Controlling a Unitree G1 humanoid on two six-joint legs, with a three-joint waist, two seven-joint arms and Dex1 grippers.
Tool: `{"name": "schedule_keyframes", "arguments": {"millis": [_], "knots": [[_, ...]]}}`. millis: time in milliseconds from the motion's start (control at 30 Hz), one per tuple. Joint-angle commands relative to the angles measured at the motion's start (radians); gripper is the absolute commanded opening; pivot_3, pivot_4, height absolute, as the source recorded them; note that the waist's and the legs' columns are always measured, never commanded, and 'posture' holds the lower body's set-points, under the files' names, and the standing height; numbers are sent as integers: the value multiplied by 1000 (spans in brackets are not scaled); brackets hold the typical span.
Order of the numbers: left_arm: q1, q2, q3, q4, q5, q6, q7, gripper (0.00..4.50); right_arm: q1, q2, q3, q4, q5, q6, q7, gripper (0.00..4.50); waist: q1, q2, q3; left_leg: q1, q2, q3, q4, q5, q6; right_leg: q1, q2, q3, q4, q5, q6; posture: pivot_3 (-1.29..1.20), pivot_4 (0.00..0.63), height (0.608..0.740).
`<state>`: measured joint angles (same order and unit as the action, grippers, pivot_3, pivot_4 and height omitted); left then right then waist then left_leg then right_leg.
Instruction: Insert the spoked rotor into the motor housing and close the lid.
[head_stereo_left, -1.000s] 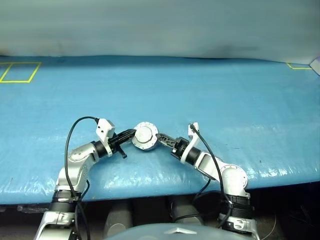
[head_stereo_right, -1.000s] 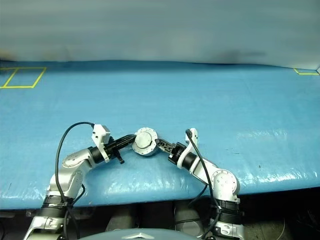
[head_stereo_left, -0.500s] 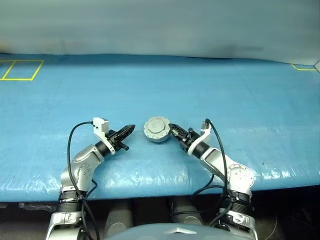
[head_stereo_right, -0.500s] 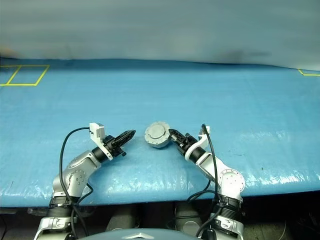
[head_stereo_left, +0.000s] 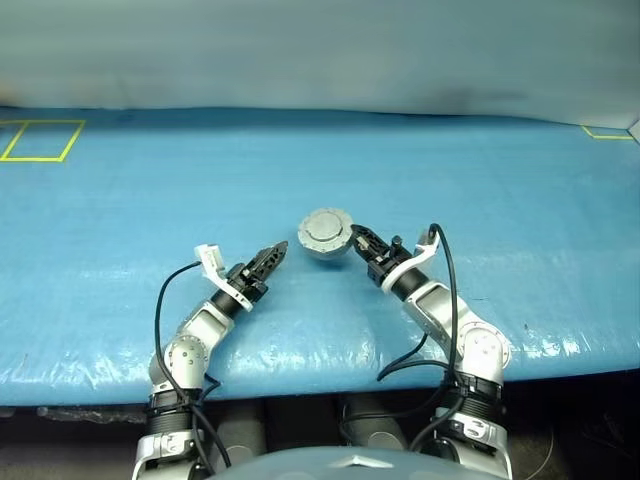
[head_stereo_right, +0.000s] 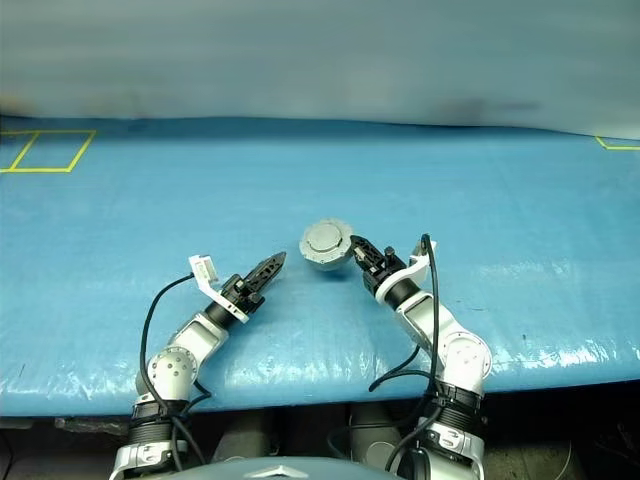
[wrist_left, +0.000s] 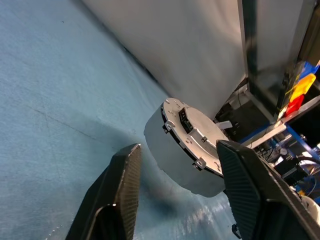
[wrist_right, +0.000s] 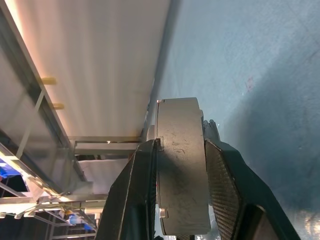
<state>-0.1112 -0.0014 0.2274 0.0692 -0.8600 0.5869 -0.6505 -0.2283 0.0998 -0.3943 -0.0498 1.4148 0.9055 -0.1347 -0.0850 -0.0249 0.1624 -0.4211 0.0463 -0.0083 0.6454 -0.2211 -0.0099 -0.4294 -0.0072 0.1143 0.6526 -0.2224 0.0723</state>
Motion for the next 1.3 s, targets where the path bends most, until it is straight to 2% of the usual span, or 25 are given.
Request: {"name": "schedule_keyframes", "arguments": {"millis": [33, 67, 367, 533, 733, 800, 967, 1067, 1133, 1200, 1300], "knots": [[0, -34, 33, -43, -104, 43, 20, 4326, -29, 26, 30, -87, 81, -29, 14, 1176, 0, 0, 0, -1, 0, -1, 0, 0, 0, 0, 0, 0, -1, 0, 1, 0, 150, 740], [-1, -40, 41, -42, -130, 58, 25, 4474, -31, 26, 33, -92, 91, -34, 10, 1176, 0, 0, 0, -2, 0, -1, 0, 0, 0, 0, 0, -1, -3, 1, 2, 0, 150, 740], [-35, -56, 83, -18, -331, 208, 57, 4474, -23, -3, 88, -142, 172, -36, -5, 1176, 5, 2, 1, -10, 0, -8, 1, -1, 1, -1, 0, -7, -9, 5, 8, 0, 150, 740], [-58, -59, 71, -9, -378, 258, 48, 4474, -7, -20, 134, -156, 189, -32, -9, 1176, 7, 2, 1, -10, 0, -10, 2, 0, 1, 0, 0, -9, -9, 5, 7, 0, 150, 740], [-76, -77, 61, -9, -375, 246, 35, 4474, 14, -34, 180, -171, 198, -32, -3, 1176, 8, 2, 1, -10, -1, -11, 2, 0, 1, 0, 0, -9, -9, 5, 7, 0, 150, 740], [-80, -87, 34, -20, -291, 169, 27, 4474, 23, -38, 198, -180, 200, -28, 2, 1176, 9, 2, 1, -10, -1, -11, 2, 0, 1, 0, 0, -9, -9, 5, 7, 0, 150, 740], [-88, -103, -2, -1, -256, 134, 1, 4474, 31, -48, 227, -193, 206, -33, 9, 1176, 13, 2, 1, -10, -1, -11, 2, 0, 1, 1, 0, -9, -9, 5, 7, 0, 150, 740], [-77, -103, -20, -6, -232, 100, -37, 3923, 31, -57, 234, -193, 206, -40, 11, 1176, 14, 2, 1, -10, -1, -11, 2, 0, 1, 1, 0, -9, -9, 5, 7, 0, 150, 740], [-73, -102, -26, -5, -228, 94, -41, 3259, 33, -63, 239, -195, 206, -45, 11, 1176, 16, 2, 1, -10, -1, -11, 2, 0, 1, 1, 0, -9, -9, 5, 7, 0, 150, 740], [-72, -103, -21, -3, -236, 91, -40, 2777, 33, -66, 239, -196, 204, -51, 10, 1176, 16, 2, 1, -10, -1, -11, 2, 0, 1, 1, 0, -9, -9, 5, 7, 0, 150, 740], [-70, -102, -14, 0, -246, 96, -29, 2746, 34, -69, 239, -195, 200, -59, 9, 1176, 16, 2, 1, -10, -1, -11, 2, 0, 1, 1, 0, -9, -9, 5, 7, 0, 150, 740]]}}
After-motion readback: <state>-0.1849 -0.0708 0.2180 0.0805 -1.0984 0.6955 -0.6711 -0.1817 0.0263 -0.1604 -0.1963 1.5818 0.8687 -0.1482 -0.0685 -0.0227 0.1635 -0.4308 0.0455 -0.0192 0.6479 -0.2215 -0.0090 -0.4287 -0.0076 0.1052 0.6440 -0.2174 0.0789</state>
